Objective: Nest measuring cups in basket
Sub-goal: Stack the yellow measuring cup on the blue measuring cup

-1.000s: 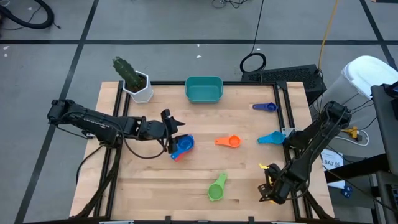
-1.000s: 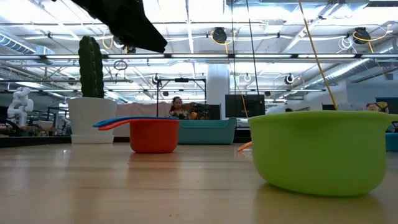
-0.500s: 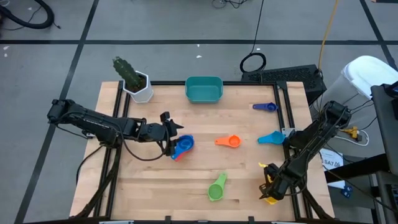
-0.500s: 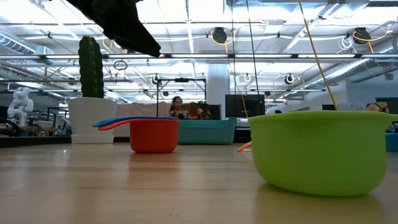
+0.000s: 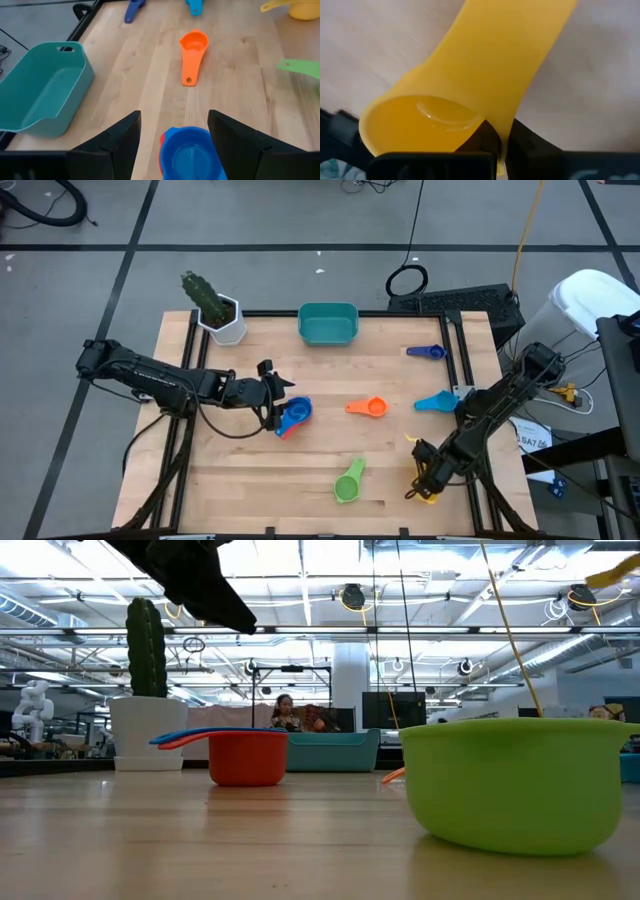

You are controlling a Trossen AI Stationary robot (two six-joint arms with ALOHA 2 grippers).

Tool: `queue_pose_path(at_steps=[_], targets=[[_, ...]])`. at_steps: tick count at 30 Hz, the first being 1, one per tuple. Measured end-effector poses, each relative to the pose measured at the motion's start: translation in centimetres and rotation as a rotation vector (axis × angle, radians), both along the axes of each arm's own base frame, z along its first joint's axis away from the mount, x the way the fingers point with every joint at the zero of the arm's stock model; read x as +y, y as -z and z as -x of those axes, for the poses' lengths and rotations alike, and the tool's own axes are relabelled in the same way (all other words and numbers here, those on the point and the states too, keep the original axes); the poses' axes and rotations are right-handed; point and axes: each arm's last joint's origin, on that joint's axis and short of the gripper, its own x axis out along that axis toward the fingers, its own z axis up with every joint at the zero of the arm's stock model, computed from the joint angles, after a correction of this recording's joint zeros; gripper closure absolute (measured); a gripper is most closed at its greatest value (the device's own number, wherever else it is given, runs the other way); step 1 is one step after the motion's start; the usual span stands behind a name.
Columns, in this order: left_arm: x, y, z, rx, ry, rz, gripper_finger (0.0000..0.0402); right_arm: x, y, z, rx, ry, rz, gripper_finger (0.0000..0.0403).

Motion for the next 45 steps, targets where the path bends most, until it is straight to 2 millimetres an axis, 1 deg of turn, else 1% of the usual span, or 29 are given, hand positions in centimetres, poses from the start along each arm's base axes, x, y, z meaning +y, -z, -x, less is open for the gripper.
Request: queue_pose_path(at_steps=[3, 6, 11, 13, 17, 20, 23, 26, 29, 31, 33, 35, 38, 42, 45], targets=[[0.2, -0.1, -0.1, -0.008, -0.001, -0.009, 0.0167, -0.8, 0.0, -1.2, -0.102, -0.026, 0.038, 0.0401], [0.7, -0.2, -0.3, -0.022, -0.012, -0.023, 0.0167, -1.8, 0.0, -2.3, -0.164, -0.046, 0.063, 0.0402], [2.2, -0.6, -0.6, -0.066, -0.065, -0.030, 0.0167, -3.3, -0.2, -4.6, -0.280, -0.082, 0.076, 0.0402], [3.0, -0.8, -0.7, -0.084, -0.096, -0.029, 0.0167, -3.5, -0.3, -5.9, -0.324, -0.142, 0.086, 0.0402], [4.4, -0.9, -0.8, -0.107, -0.155, -0.019, 0.0167, -3.5, -0.4, -8.8, -0.364, -0.330, 0.116, 0.0402], [4.9, -0.9, -0.8, -0.114, -0.184, 0.007, 0.0167, -3.8, -0.4, -10.6, -0.340, -0.440, 0.168, 0.0402], [4.7, -0.8, -0.8, -0.104, -0.175, 0.012, 0.0167, -4.5, -0.9, -11.8, -0.265, -0.507, 0.251, 0.0403], [4.1, -0.8, -0.8, -0.096, -0.150, 0.016, 0.0167, -5.5, -1.7, -12.2, -0.161, -0.541, 0.317, 0.0403], [3.3, -0.8, -0.8, -0.099, -0.130, 0.033, 0.0167, -6.3, -3.3, -12.4, -0.099, -0.563, 0.385, 0.0403], [2.8, -0.8, -0.7, -0.103, -0.117, 0.047, 0.0167, -6.9, -4.5, -12.8, -0.096, -0.571, 0.434, 0.0403], [2.2, -0.8, -0.7, -0.107, -0.105, 0.063, 0.0167, -7.3, -5.7, -13.7, -0.130, -0.574, 0.467, 0.0403], [1.7, -0.7, -0.7, -0.107, -0.093, 0.074, 0.0167, -7.7, -6.9, -14.8, -0.202, -0.583, 0.494, 0.0403], [1.1, -0.5, -0.5, -0.082, -0.071, 0.072, 0.0167, -8.4, -8.2, -16.1, -0.304, -0.643, 0.531, 0.0403], [0.6, -0.2, -0.2, -0.037, -0.051, 0.064, 0.0167, -8.7, -9.3, -17.3, -0.419, -0.867, 0.600, 0.0403], [0.6, 0.0, 0.2, -0.009, -0.068, 0.092, 0.0167, -8.7, -9.6, -18.0, -0.471, -1.045, 0.711, 0.0403]])
